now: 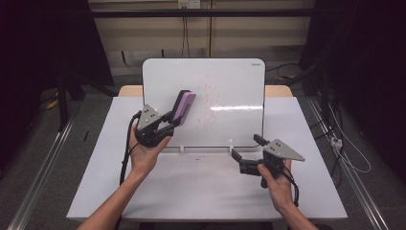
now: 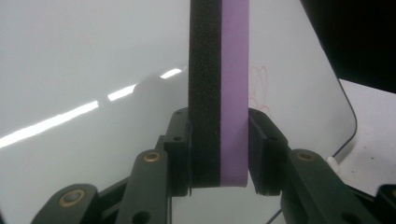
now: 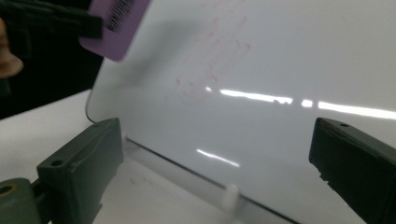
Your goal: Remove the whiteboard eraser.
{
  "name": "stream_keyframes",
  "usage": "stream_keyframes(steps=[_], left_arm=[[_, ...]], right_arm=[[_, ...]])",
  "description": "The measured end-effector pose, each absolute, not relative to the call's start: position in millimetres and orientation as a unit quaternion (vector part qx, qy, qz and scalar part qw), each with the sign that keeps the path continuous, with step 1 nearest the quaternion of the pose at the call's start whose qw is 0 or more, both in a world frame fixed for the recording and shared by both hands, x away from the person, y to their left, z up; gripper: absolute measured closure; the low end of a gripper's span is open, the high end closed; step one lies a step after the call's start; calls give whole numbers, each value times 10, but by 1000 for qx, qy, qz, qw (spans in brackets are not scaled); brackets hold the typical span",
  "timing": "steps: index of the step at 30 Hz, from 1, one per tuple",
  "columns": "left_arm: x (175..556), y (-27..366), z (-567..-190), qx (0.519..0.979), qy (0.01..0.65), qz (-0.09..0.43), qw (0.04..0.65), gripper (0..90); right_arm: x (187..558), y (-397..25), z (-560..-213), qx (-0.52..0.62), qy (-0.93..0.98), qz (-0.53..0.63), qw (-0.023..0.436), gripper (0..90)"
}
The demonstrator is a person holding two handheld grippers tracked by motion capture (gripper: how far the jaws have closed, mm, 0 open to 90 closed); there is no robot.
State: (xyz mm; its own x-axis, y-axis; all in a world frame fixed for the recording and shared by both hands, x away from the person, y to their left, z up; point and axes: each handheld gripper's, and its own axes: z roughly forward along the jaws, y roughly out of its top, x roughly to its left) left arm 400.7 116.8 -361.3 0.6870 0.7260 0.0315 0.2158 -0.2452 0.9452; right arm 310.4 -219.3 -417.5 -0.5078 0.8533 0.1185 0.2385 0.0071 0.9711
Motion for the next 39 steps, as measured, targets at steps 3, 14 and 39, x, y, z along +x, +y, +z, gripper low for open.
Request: stream_keyframes(steps=[3,14,39], left_arm=[[3997,1112,-3614,748,314,233,536,647],[3968,940,-3656,739,324,214,551,647],[3931,776,-3736,732,325,191,568,647]], right_arm=[[3177,-2090,-4091,398,654,584,270,26],[3501,-1703,-3903,368,639,622,264,17],[3819,-1396,-3975,412,536,700,229,97]])
